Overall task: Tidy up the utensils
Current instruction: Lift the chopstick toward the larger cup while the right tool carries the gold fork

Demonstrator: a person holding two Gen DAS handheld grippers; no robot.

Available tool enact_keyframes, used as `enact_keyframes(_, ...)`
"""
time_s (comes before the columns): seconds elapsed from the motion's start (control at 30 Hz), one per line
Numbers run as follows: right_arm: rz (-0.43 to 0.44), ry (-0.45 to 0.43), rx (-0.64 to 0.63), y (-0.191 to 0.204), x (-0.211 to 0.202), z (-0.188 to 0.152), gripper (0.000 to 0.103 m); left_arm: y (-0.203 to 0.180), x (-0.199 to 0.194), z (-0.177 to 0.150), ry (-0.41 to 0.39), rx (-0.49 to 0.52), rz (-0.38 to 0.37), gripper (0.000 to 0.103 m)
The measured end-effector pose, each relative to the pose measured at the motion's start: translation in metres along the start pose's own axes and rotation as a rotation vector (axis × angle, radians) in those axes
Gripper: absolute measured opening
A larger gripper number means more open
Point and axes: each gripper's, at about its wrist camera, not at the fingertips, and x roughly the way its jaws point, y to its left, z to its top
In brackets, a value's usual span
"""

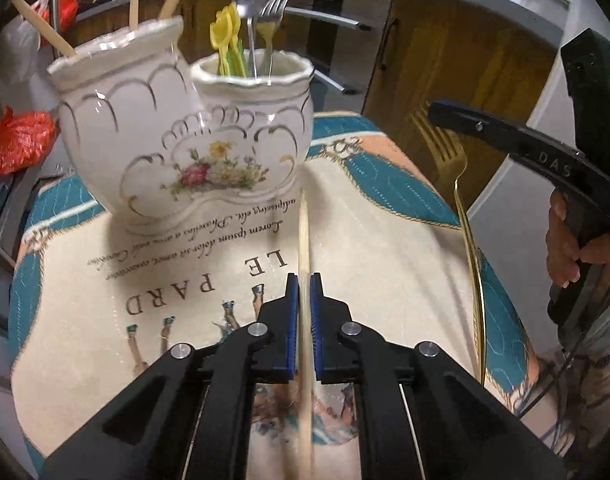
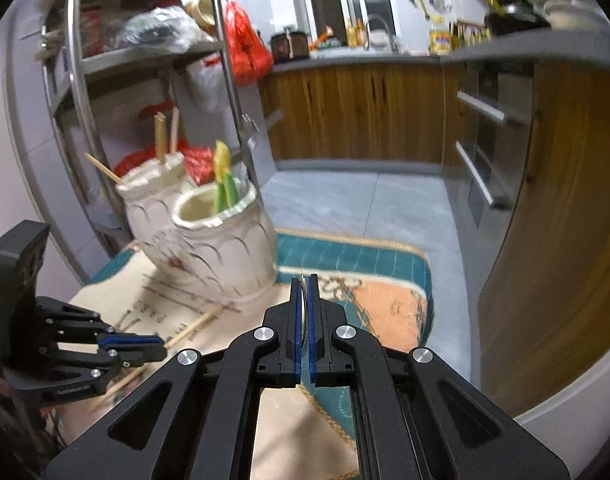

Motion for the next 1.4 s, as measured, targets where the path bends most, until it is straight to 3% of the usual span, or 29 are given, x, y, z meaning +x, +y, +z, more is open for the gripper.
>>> enact_keyframes(0.17,-0.040,-0.095,-0.045,0.018,-0.030,0.006,0.003,0.006,-0.024,-0.003,-0.081,0.027,-0.046,0.006)
enact_keyframes(0.33,-0.100,-0.192,-0.093,0.036,-0.053,0.010,0.003,0.014,-0.048,-0.006,-0.185,0.069,-0.039,0.006)
enact_keyframes(0.53,-0.174,-0.285,-0.156,0.058,-0.066,0.019,0.003,0.023,-0.064,-0.017,-0.246,0.086,-0.066,0.006)
enact_keyframes(0.67,-0.190,-0.298,-0.172,0.068,-0.069,0.024,0.003,0.025,-0.070,-0.024,-0.293,0.111,-0.059,0.006)
enact_keyframes(0.83,-0.206,-0.311,-0.190,0.080,-0.069,0.032,0.003,0.031,-0.091,-0.021,-0.411,0.140,-0.057,0.006)
enact_keyframes(1.07,-0.243,-0.345,-0.229,0.092,-0.070,0.044,0.003,0.045,-0.133,-0.001,-0.545,0.131,-0.054,0.006)
enact_keyframes(1.4,-0.244,-0.386,-0.273,0.104,-0.082,0.054,0.003,0.057,-0.154,0.007,-0.605,0.094,-0.081,0.006)
